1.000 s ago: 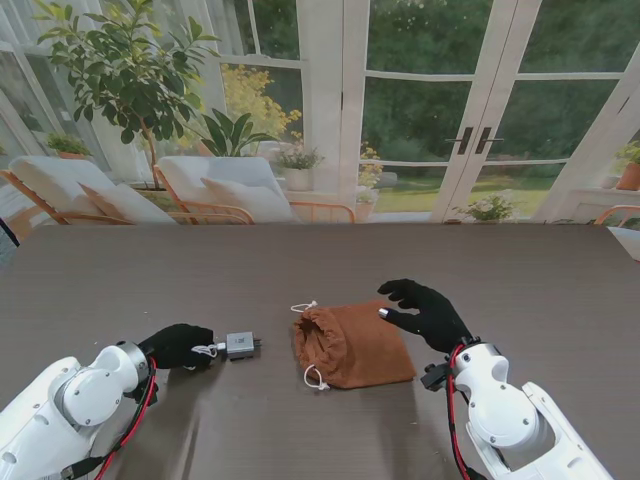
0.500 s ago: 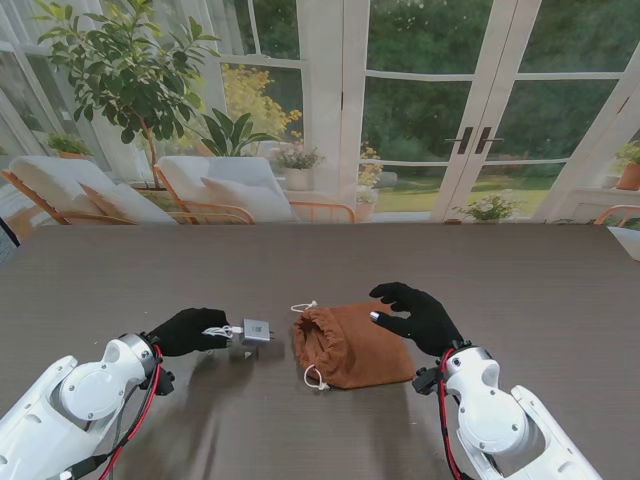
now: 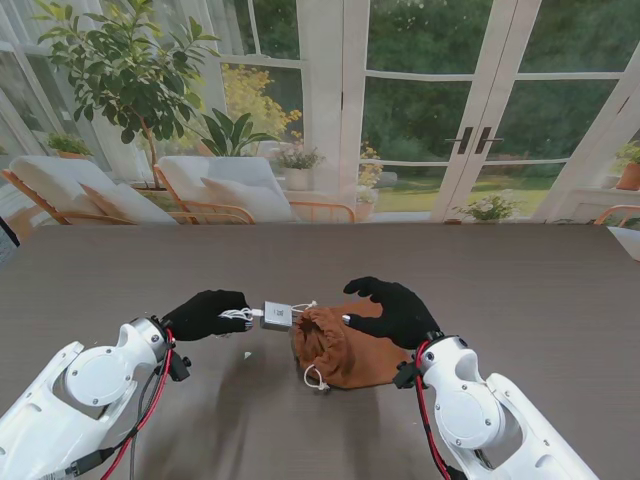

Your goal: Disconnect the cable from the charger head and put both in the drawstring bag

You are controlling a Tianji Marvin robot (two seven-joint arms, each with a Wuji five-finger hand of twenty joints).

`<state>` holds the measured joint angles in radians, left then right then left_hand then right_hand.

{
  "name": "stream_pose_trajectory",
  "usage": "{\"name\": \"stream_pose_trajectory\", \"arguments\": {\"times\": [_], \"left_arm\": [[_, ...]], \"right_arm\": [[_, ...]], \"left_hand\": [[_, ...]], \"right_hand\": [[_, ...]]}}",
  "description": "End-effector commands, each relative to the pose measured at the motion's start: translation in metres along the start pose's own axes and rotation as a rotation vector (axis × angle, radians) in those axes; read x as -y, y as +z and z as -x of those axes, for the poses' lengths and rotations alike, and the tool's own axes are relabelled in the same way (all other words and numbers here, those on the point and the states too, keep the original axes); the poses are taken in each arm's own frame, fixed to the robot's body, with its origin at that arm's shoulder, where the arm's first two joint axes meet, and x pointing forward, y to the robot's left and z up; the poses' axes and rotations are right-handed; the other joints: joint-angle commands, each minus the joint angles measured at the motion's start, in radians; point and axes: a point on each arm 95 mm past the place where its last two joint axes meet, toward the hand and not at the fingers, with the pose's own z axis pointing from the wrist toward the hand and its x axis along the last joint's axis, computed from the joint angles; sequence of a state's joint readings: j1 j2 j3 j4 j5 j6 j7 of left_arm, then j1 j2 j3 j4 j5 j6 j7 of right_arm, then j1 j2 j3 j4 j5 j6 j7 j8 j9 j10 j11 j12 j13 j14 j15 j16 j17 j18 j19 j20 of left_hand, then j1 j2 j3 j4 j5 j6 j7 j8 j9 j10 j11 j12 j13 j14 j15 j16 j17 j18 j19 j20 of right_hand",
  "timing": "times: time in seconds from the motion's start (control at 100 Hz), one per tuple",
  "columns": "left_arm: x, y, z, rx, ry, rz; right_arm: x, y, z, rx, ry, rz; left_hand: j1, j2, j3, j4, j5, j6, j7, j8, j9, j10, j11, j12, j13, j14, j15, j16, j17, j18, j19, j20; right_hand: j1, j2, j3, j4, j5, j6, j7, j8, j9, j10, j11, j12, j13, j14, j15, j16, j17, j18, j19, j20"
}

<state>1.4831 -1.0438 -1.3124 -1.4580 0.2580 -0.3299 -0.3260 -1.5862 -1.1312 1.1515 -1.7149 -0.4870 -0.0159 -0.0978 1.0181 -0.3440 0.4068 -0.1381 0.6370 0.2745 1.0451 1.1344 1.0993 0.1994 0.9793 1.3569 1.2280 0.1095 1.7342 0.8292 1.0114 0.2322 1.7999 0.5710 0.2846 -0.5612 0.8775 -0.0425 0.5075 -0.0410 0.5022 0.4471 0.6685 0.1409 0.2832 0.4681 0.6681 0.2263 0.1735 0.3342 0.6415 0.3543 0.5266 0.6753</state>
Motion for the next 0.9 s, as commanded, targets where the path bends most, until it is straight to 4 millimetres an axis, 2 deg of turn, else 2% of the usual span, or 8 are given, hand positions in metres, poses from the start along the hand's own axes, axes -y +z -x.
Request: {"name": "stream_pose_trajectory", "arguments": {"times": [0.0,0.24,0.39,0.5,0.69,0.89], "left_arm": [[0.001,0.007,-0.014,-0.037,-0.005,0.012],[0.001,0.008,-0.027,-0.069,-0.027,0.008],[0.001,0.008,-0.031,-0.082,-0.058,0.000],[-0.001,0.011,-0.035,-0.097,-0.086,-0.001],[-0.002,0.014,-0.041,-0.118,-0.110,0.027],[-0.002,0.017,-0.047,-0.137,-0.119,0.038]], "right_arm": [[-0.002,0.005,-0.014,-0.029,-0.013,-0.003],[0.003,0.014,-0.032,-0.064,-0.126,-0.036],[0.008,0.018,-0.046,-0.102,-0.192,-0.054],[0.014,0.021,-0.057,-0.125,-0.231,-0.068],[0.024,0.026,-0.069,-0.157,-0.305,-0.069],[0.028,0.031,-0.072,-0.168,-0.367,-0.089]], "left_hand": [[0.177,0.141,0.224,0.067,0.119,-0.154,0.337,0.084,0.134,-0.062,0.139,0.024,0.043,-0.096,0.135,0.015,0.073,-0.035,0.294,0.013],[0.171,0.133,0.237,0.067,0.121,-0.151,0.336,0.082,0.142,-0.065,0.135,0.020,0.043,-0.097,0.135,0.015,0.074,-0.025,0.294,0.021],[0.162,0.126,0.252,0.067,0.125,-0.149,0.337,0.080,0.150,-0.064,0.134,0.019,0.043,-0.098,0.136,0.016,0.075,-0.023,0.294,0.032],[0.157,0.123,0.263,0.068,0.126,-0.144,0.338,0.077,0.154,-0.061,0.133,0.019,0.043,-0.094,0.137,0.018,0.074,-0.017,0.294,0.038],[0.155,0.124,0.270,0.068,0.124,-0.143,0.337,0.073,0.153,-0.060,0.132,0.020,0.043,-0.090,0.136,0.019,0.072,-0.010,0.294,0.038],[0.156,0.123,0.269,0.067,0.123,-0.141,0.336,0.071,0.152,-0.056,0.130,0.020,0.043,-0.088,0.135,0.019,0.072,-0.007,0.294,0.033]], "right_hand": [[-0.025,-0.047,0.012,-0.012,-0.041,0.001,-0.006,-0.016,-0.043,-0.002,-0.014,-0.010,-0.023,-0.026,-0.007,0.003,-0.366,-0.019,-0.013,0.019],[-0.009,-0.066,-0.080,-0.030,-0.137,0.031,-0.010,-0.011,-0.125,-0.011,-0.001,-0.012,-0.058,-0.036,-0.014,-0.001,-0.385,-0.028,-0.019,0.029],[-0.011,-0.038,-0.182,-0.012,-0.183,0.050,-0.013,-0.013,-0.158,-0.012,0.011,-0.014,-0.069,-0.038,-0.015,-0.003,-0.385,-0.032,-0.022,0.035],[-0.053,-0.073,-0.124,-0.003,-0.225,0.070,-0.015,-0.014,-0.186,-0.012,0.022,-0.013,-0.075,-0.035,-0.015,-0.005,-0.381,-0.034,-0.021,0.036],[-0.061,-0.073,-0.114,-0.003,-0.233,0.090,-0.005,-0.011,-0.180,-0.007,0.043,-0.008,-0.050,-0.027,-0.001,-0.002,-0.356,-0.031,-0.005,0.039],[-0.068,-0.070,-0.111,-0.003,-0.243,0.111,0.009,-0.015,-0.181,-0.003,0.057,-0.009,-0.045,-0.023,0.007,-0.001,-0.352,-0.025,0.007,0.034]]}}
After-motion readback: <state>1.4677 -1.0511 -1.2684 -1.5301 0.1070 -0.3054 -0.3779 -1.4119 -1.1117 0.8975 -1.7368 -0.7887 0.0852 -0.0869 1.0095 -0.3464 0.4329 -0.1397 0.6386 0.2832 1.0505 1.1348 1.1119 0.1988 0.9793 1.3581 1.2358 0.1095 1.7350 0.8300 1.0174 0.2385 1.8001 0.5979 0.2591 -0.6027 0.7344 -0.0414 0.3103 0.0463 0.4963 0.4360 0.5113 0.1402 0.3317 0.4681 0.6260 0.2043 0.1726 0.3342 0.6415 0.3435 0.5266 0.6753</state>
